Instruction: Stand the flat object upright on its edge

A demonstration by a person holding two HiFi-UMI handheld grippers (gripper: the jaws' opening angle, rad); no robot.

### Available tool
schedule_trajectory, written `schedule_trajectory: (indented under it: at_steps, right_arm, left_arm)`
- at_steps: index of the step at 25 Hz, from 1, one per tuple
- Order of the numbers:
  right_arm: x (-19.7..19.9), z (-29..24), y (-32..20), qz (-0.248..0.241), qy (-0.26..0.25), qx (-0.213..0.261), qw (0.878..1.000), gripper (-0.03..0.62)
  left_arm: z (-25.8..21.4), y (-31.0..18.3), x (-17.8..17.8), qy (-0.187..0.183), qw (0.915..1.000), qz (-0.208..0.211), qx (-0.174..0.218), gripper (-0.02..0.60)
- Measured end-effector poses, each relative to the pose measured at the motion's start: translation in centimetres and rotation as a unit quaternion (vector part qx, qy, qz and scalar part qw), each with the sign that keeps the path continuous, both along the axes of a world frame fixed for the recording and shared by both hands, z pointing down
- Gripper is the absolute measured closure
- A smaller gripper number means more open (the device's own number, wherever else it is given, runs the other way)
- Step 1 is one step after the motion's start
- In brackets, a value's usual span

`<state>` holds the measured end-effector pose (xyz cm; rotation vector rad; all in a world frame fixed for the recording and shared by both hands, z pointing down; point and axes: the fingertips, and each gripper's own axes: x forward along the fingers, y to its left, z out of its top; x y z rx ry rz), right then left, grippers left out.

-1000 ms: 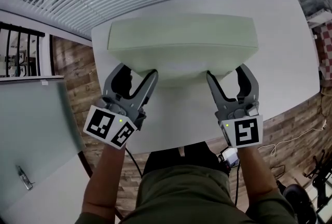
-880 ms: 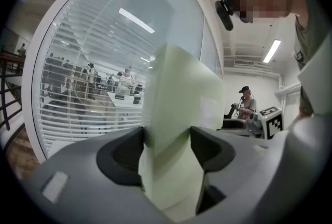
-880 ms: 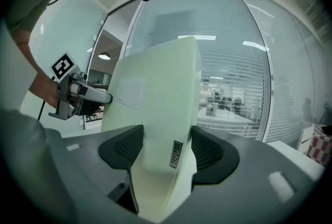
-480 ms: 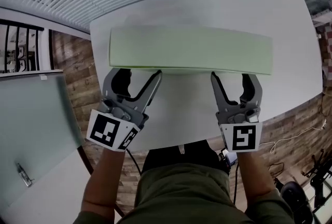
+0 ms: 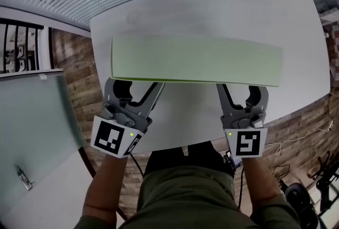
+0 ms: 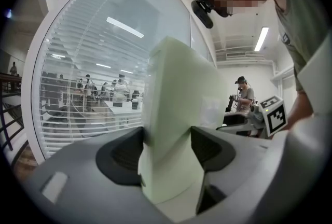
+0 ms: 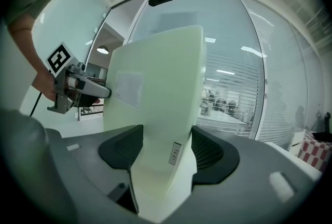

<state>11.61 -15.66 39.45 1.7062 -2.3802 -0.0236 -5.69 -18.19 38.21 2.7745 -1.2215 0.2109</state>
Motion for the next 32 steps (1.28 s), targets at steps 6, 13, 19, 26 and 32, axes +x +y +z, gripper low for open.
schedule_trajectory:
  at_steps: [6, 13, 19, 26, 32]
  right_arm:
    - [0.2, 0.3, 0.4, -0.008, 0.006, -0.006, 1.000, 0.319]
    - [0.3, 0.4, 0.3, -0.016, 0.008, -0.010, 1.000, 0.319]
    - [0.2, 0.4, 0.2, -0.019, -0.001, -0.015, 1.000, 0.319]
    - [0.3, 0.3, 0.3, -0.018, -0.008, -0.013, 1.000, 0.319]
    - [0.1, 0.6, 0.6, -0.016, -0.011, -0.018, 1.000, 0.321]
  left_arm:
    - [0.3, 0.5, 0.0, -0.003, 1.0000, 0.004, -0.001, 0.313]
    - [0.2, 0.4, 0.4, 0.009, 0.9998, 0.004, -0.015, 0.310]
    - [0.7, 0.4, -0.2, -0.002, 1.0000, 0.004, -0.007, 0.308]
    - [0.7, 0.5, -0.2, 0.006, 0.9999, -0.001, -0.013, 0.310]
    - [0.5, 0.5, -0.8, 0.015, 0.9998, -0.008, -0.012, 0.310]
